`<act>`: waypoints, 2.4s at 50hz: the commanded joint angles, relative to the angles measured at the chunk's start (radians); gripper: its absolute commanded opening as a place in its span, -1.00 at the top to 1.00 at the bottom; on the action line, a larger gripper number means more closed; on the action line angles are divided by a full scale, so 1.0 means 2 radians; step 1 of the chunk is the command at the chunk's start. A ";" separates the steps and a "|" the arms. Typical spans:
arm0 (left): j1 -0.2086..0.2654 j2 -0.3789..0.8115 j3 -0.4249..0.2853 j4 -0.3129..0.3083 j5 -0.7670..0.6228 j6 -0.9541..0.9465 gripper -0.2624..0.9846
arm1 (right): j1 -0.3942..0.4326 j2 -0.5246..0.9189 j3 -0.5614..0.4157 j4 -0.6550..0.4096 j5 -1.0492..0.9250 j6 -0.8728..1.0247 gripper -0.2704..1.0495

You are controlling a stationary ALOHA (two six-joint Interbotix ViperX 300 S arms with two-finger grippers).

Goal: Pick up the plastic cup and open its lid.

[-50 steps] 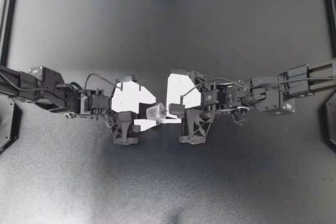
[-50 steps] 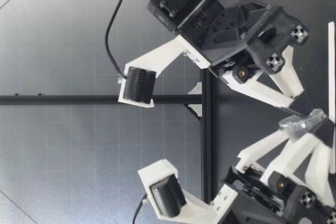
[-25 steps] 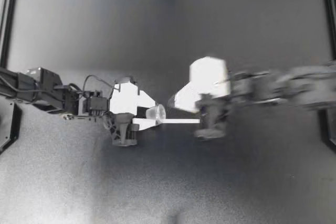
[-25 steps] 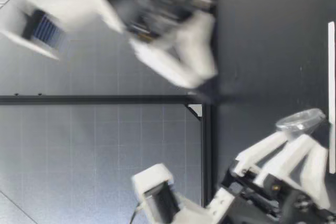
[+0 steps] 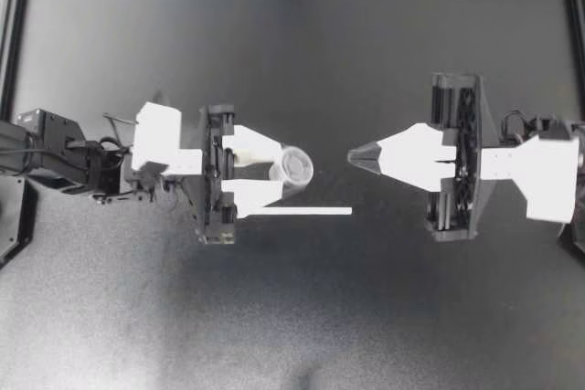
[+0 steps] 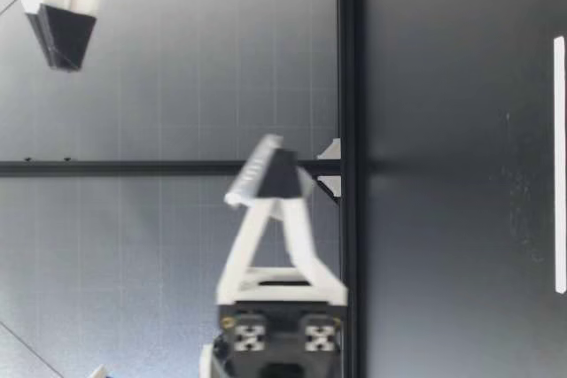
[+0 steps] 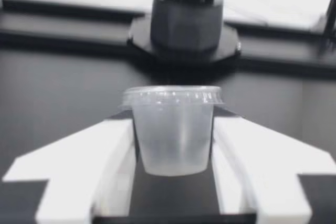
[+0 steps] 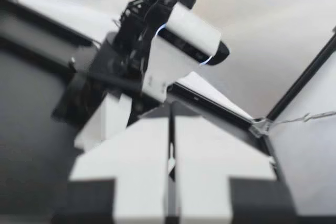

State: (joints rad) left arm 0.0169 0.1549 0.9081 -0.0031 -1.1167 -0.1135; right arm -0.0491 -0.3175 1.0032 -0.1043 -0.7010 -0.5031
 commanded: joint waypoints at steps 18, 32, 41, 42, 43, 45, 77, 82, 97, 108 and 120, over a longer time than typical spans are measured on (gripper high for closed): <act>0.000 -0.015 -0.007 -0.005 -0.028 -0.050 0.22 | 0.001 0.059 -0.024 0.019 0.025 -0.166 -0.13; -0.001 -0.015 -0.002 -0.006 -0.039 -0.058 0.22 | 0.002 0.093 -0.043 0.076 0.006 -0.306 -0.14; 0.000 -0.015 -0.002 -0.005 -0.043 -0.058 0.23 | 0.002 0.107 -0.048 0.078 0.002 -0.307 -0.14; 0.000 -0.015 -0.002 -0.006 -0.044 -0.058 0.22 | 0.002 0.108 -0.048 0.078 0.002 -0.307 -0.14; 0.000 -0.015 -0.002 -0.006 -0.043 -0.058 0.22 | 0.002 0.110 -0.048 0.078 0.002 -0.307 -0.14; 0.000 -0.015 -0.002 -0.006 -0.043 -0.058 0.22 | 0.002 0.111 -0.049 0.078 0.002 -0.307 -0.14; -0.003 -0.010 0.005 0.001 -0.038 -0.058 0.23 | -0.011 0.054 -0.022 0.121 -0.095 -0.311 -0.14; -0.003 -0.013 0.005 0.001 -0.037 -0.057 0.23 | -0.001 0.054 -0.017 0.121 -0.090 -0.305 -0.14; -0.003 -0.022 0.015 0.004 -0.035 -0.028 0.23 | 0.038 0.065 -0.018 0.128 -0.071 -0.154 -0.14; -0.003 -0.047 0.032 0.007 -0.035 0.009 0.23 | 0.039 0.057 -0.016 0.124 -0.015 0.048 -0.14; -0.003 -0.066 0.045 0.008 -0.035 0.026 0.23 | 0.039 0.058 -0.016 0.124 0.006 0.128 -0.13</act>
State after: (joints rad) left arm 0.0107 0.0583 1.0032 0.0123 -1.1827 -0.0644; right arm 0.0230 -0.1856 0.9817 0.1457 -0.6872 -0.2654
